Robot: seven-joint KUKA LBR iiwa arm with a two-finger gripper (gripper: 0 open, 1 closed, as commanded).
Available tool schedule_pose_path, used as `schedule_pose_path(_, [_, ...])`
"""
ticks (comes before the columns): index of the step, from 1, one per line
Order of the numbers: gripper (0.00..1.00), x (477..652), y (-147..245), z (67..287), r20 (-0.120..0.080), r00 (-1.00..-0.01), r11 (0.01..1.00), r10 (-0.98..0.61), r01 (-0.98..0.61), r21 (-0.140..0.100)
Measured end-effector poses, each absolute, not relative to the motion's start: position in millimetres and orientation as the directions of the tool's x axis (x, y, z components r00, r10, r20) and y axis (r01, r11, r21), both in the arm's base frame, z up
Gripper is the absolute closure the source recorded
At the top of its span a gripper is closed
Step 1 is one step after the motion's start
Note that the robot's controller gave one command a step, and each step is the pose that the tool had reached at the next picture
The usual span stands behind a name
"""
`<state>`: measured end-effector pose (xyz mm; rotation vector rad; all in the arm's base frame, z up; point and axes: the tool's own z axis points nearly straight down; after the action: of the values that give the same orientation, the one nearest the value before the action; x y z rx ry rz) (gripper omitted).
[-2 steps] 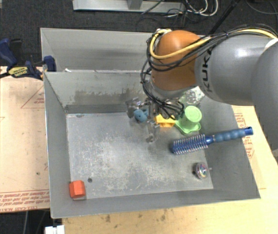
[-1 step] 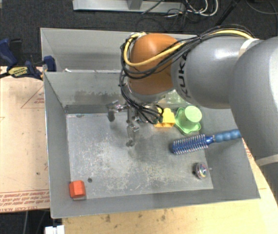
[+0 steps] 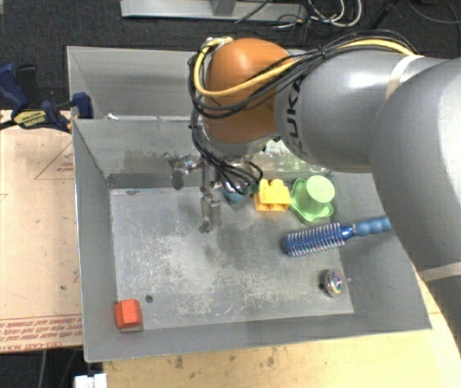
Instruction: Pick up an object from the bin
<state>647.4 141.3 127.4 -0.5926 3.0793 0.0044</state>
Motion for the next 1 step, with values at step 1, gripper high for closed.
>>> schedule_pose_path(1, [0.00,616.8,226.5,127.5,-0.004,-0.874,0.874,-0.486,-0.486,0.004])
